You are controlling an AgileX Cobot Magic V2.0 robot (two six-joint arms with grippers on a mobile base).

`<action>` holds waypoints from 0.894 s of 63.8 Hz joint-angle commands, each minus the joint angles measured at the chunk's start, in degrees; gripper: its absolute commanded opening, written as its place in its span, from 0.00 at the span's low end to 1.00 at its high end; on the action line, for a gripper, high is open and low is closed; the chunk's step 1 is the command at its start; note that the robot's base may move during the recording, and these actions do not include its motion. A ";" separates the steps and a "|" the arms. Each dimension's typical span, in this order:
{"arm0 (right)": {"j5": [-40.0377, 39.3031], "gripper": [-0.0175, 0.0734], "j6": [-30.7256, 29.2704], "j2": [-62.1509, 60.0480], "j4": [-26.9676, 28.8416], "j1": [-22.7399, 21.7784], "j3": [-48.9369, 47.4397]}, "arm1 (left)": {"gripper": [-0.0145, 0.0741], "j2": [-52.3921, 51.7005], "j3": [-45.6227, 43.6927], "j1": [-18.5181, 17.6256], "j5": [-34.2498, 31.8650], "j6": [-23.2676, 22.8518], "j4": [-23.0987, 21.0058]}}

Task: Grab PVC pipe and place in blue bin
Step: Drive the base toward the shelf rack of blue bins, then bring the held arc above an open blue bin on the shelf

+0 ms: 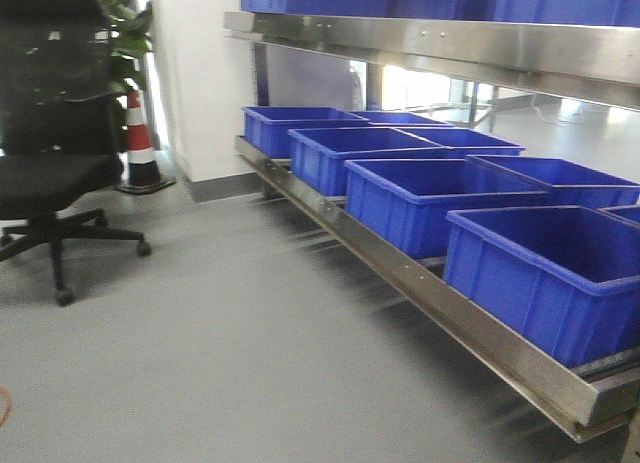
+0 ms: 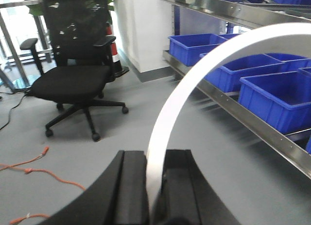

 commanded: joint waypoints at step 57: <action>-1.29 0.01 -0.35 -0.21 -0.21 0.00 0.01 | 0.04 -0.23 0.05 0.05 -1.26 -0.10 -0.24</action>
